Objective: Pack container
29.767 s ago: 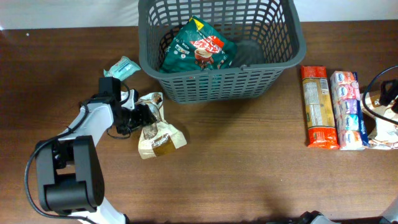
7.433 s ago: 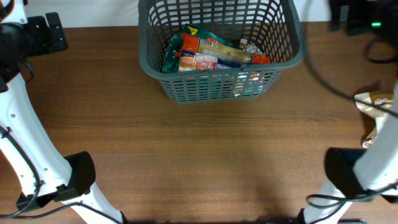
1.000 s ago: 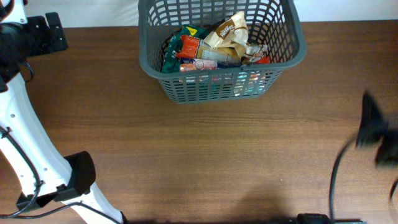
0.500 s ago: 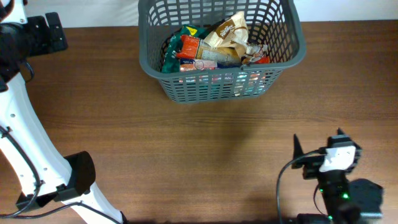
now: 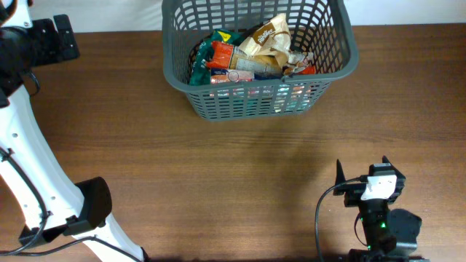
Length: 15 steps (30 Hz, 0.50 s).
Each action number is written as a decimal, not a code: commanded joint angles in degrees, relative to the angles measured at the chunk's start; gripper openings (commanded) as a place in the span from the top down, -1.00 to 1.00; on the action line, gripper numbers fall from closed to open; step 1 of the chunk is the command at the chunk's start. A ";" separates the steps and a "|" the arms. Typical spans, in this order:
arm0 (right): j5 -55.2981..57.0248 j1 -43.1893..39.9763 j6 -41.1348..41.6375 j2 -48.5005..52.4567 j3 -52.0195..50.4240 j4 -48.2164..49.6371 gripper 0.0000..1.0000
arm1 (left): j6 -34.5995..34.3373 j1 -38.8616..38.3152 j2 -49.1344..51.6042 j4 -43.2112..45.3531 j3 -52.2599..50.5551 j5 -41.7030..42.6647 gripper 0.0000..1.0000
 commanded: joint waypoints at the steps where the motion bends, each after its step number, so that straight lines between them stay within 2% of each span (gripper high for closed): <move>1: -0.33 0.50 0.66 -2.60 -1.55 -0.04 -0.98 | -0.37 0.20 -0.09 -0.07 -0.07 0.20 -0.99; 15: -0.33 2.38 0.66 -2.58 -4.00 0.13 -0.97 | -0.37 0.20 -0.09 -0.07 -0.07 0.20 -0.99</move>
